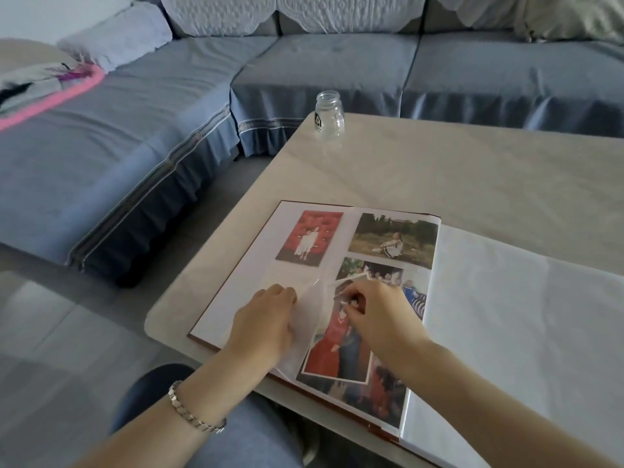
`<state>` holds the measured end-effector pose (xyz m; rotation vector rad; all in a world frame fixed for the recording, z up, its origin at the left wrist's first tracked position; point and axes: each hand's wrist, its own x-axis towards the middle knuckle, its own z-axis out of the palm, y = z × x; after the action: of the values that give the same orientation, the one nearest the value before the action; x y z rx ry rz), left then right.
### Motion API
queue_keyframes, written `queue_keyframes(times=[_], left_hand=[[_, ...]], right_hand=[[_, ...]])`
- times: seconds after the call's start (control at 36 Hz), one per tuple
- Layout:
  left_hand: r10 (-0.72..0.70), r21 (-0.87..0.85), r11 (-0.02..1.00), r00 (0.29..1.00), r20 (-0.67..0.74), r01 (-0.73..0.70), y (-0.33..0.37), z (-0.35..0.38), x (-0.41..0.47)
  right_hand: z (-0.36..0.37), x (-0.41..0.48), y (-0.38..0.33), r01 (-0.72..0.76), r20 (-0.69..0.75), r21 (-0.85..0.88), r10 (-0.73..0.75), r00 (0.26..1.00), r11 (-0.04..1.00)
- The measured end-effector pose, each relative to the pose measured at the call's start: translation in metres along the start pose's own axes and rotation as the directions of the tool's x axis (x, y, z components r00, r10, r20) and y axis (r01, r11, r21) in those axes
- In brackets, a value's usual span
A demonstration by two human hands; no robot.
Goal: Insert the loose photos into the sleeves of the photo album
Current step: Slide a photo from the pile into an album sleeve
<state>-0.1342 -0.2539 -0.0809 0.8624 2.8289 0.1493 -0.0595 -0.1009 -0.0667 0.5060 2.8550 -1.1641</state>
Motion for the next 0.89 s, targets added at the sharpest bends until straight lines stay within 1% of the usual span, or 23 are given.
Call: queue_keyframes(times=[0.06, 0.11, 0.17, 0.25, 0.33, 0.47, 0.53, 0.61, 0.67, 0.78, 0.83, 0.89], left_hand=[[0.014, 0.053, 0.998, 0.997, 0.077, -0.018, 0.003, -0.002, 0.001], [0.011, 0.045, 0.999, 0.997, 0.076, -0.015, 0.004, -0.004, 0.001], [-0.021, -0.042, 0.999, 1.0, 0.014, 0.022, 0.003, -0.005, 0.0], [-0.08, -0.149, 0.987, 0.993, -0.088, 0.067, -0.002, -0.004, -0.002], [-0.1, -0.158, 0.985, 0.979, -0.178, 0.072, -0.006, -0.004, -0.005], [-0.078, -0.166, 0.985, 0.973, -0.218, 0.042, -0.009, -0.005, -0.009], [-0.061, -0.143, 0.989, 0.976, -0.208, 0.031, -0.009, -0.006, -0.011], [-0.032, -0.102, 0.995, 0.994, -0.104, 0.021, -0.011, -0.003, -0.016], [-0.05, -0.102, 0.994, 0.997, -0.054, 0.045, -0.013, -0.002, -0.017], [-0.098, -0.157, 0.984, 0.993, -0.063, 0.087, -0.017, -0.002, -0.017], [-0.088, -0.209, 0.975, 0.993, -0.075, 0.071, -0.018, -0.002, -0.017], [-0.058, -0.266, 0.963, 0.995, -0.079, 0.035, -0.019, 0.0, -0.016]], right_hand=[[-0.001, 0.0, -0.001, 0.006, 0.015, 0.019, -0.006, 1.0, 1.0], [-0.001, 0.001, -0.001, 0.028, 0.027, 0.043, -0.029, 0.999, 0.999], [0.0, 0.002, -0.001, 0.047, 0.051, 0.074, -0.051, 0.997, 0.996], [0.003, 0.004, 0.0, 0.033, 0.081, 0.118, -0.043, 0.996, 0.992], [0.008, 0.01, -0.001, 0.028, 0.061, 0.135, -0.036, 0.998, 0.99], [0.021, 0.02, -0.008, -0.015, -0.031, 0.198, 0.022, 0.999, 0.98], [0.027, 0.02, -0.01, -0.01, -0.055, 0.19, 0.021, 0.998, 0.982], [0.037, 0.016, -0.011, 0.014, -0.08, 0.16, -0.002, 0.997, 0.987], [0.043, 0.013, -0.01, 0.033, -0.093, 0.148, -0.019, 0.995, 0.989], [0.054, 0.009, -0.014, 0.042, -0.096, 0.196, -0.023, 0.995, 0.98], [0.058, 0.009, -0.019, 0.01, -0.067, 0.233, 0.005, 0.998, 0.972], [0.058, 0.012, -0.023, -0.037, -0.008, 0.273, 0.041, 0.999, 0.961]])
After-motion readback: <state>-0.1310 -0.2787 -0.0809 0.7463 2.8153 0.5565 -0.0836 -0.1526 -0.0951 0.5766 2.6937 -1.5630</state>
